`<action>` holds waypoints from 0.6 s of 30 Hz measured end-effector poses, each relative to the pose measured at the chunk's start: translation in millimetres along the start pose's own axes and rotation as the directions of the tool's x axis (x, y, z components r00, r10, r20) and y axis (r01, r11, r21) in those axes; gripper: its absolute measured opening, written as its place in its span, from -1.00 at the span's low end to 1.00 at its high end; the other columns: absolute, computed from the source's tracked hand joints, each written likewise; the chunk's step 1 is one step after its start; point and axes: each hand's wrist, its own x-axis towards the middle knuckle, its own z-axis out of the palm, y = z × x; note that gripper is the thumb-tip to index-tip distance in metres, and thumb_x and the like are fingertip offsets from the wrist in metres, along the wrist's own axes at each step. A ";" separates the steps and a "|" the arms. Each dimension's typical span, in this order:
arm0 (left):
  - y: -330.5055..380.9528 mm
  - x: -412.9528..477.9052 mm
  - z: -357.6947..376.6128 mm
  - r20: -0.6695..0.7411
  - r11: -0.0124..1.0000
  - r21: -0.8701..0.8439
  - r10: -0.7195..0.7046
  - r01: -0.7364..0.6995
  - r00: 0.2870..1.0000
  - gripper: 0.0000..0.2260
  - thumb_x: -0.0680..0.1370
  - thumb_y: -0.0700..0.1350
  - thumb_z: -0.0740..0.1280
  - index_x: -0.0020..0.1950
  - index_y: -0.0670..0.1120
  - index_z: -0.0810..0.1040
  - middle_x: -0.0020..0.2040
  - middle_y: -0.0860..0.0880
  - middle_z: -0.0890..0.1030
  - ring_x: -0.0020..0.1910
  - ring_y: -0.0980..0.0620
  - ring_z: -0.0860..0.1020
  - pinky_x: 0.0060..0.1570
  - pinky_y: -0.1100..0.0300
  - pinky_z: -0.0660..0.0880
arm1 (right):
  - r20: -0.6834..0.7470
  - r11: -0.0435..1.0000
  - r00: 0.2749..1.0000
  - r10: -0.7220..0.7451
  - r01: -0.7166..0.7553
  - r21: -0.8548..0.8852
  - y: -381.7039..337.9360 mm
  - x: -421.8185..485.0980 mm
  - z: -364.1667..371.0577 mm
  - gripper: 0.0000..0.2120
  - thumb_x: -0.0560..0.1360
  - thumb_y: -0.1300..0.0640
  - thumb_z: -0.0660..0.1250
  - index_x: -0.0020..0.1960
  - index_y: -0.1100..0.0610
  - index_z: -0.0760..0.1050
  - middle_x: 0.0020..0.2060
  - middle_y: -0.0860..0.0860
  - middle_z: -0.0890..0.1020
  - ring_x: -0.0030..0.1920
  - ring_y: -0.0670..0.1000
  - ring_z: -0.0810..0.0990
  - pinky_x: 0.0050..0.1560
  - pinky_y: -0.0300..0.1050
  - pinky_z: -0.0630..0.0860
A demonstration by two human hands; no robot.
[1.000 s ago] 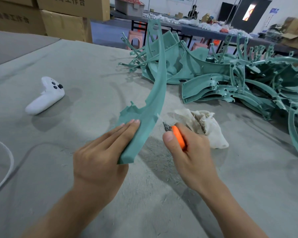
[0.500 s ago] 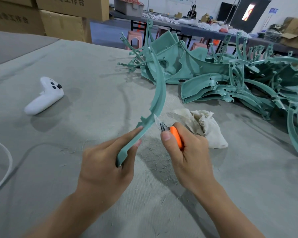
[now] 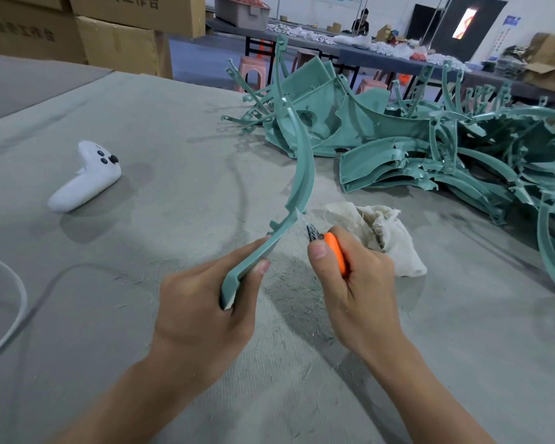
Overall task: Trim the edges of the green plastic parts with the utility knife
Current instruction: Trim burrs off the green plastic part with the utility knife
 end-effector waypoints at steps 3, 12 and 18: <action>1.4 1.2 -1.3 -0.007 1.000 -0.005 0.030 -0.030 1.000 -0.77 0.50 -0.08 0.28 0.03 -0.11 0.68 -0.37 0.40 0.26 -0.36 0.23 0.42 -0.31 0.67 0.20 | 0.003 1.000 1.000 0.002 -0.002 -0.003 0.3 0.4 0.0 -0.41 0.57 -0.40 -0.01 -0.32 0.08 0.24 -0.52 -0.02 0.26 -0.50 -0.05 0.25 -0.46 -0.15 0.19; -1.2 -2.0 -0.4 -0.002 0.998 -0.009 0.065 -0.065 0.998 -0.77 0.50 -0.11 0.28 0.08 -0.09 0.65 -0.39 0.35 0.26 -0.37 0.26 0.39 -0.29 0.69 0.19 | -0.012 0.998 0.998 0.059 -0.059 -0.028 5.0 2.8 0.9 -0.40 0.56 -0.38 0.04 -0.32 0.13 0.25 -0.53 0.05 0.28 -0.52 0.04 0.28 -0.49 0.07 0.29; -6.2 -6.9 3.0 -0.025 0.997 0.021 0.073 -0.072 0.997 -0.75 0.49 -0.13 0.28 0.13 -0.02 0.61 -0.30 0.22 0.36 -0.33 0.23 0.40 -0.25 0.68 0.21 | -0.024 0.999 0.999 0.032 -0.031 0.028 10.4 4.3 -4.2 -0.39 0.56 -0.38 0.09 -0.35 0.13 0.23 -0.50 0.07 0.28 -0.49 0.03 0.27 -0.48 -0.17 0.19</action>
